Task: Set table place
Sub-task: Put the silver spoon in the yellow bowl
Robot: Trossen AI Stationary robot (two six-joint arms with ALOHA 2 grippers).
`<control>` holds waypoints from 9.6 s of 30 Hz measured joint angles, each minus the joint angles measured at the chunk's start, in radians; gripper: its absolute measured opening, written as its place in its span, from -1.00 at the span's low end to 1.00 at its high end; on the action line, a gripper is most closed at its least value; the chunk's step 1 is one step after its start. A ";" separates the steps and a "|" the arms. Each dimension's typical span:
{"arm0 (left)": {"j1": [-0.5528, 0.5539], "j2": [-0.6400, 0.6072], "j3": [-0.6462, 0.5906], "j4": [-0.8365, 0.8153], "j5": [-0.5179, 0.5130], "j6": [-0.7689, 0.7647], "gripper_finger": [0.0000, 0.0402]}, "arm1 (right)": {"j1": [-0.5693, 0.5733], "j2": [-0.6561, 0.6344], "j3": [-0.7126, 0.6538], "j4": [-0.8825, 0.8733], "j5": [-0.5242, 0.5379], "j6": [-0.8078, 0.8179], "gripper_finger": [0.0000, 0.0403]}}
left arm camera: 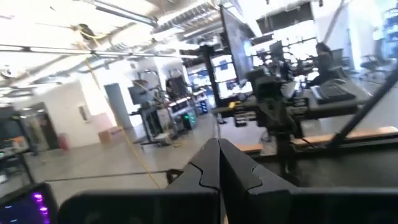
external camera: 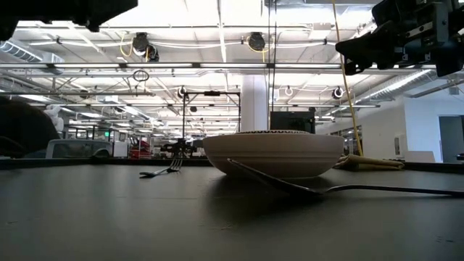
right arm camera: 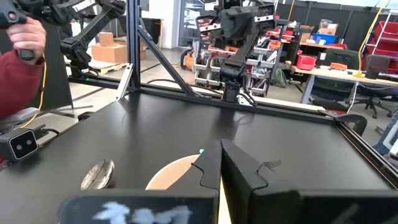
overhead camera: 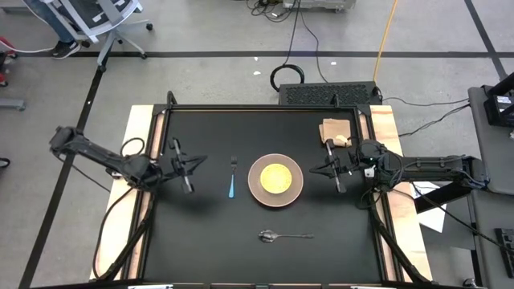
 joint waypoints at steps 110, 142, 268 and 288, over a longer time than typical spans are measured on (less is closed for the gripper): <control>0.083 -0.454 -0.101 -0.556 0.421 -0.134 -0.86 | 0.685 0.487 0.649 -0.763 0.755 0.248 -0.15; 0.083 -0.453 -0.101 -0.544 0.421 -0.151 -0.86 | 0.678 1.091 1.022 -1.047 0.493 0.583 -0.15; 0.084 -0.453 -0.101 -0.573 0.420 -0.128 -0.86 | 0.762 1.264 0.871 -0.710 0.558 0.540 -0.32; 0.084 -0.453 -0.101 -0.573 0.394 -0.129 -0.86 | 0.761 1.236 0.867 -0.713 0.551 0.519 -0.97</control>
